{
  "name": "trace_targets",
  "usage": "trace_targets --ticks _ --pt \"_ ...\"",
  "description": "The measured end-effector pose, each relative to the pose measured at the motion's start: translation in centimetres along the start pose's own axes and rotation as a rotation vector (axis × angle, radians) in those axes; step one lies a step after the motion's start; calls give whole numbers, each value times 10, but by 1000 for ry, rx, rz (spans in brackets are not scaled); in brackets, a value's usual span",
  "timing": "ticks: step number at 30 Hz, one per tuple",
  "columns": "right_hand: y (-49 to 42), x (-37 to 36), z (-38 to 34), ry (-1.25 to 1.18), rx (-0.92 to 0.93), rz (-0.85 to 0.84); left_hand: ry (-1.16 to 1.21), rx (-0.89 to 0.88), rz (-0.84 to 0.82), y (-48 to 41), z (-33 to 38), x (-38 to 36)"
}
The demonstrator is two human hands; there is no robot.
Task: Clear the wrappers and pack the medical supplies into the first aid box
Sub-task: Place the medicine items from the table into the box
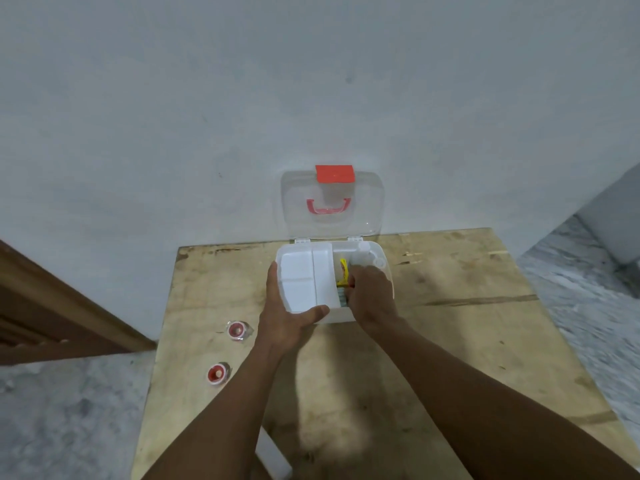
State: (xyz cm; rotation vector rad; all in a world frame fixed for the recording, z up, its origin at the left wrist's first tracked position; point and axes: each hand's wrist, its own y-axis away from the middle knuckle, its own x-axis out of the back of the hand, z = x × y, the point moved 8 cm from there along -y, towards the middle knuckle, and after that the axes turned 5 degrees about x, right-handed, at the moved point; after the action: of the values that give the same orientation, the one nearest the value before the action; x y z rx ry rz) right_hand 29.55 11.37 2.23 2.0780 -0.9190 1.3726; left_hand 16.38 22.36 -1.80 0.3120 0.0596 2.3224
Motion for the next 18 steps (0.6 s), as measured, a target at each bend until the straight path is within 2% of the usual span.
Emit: trace_targets --ticks 9,18 --pt "-4 -1 2 -18 -50 11 -15 16 7 0 -2 1" --pt "11 12 1 -38 22 82 24 33 -18 1 -2 1"
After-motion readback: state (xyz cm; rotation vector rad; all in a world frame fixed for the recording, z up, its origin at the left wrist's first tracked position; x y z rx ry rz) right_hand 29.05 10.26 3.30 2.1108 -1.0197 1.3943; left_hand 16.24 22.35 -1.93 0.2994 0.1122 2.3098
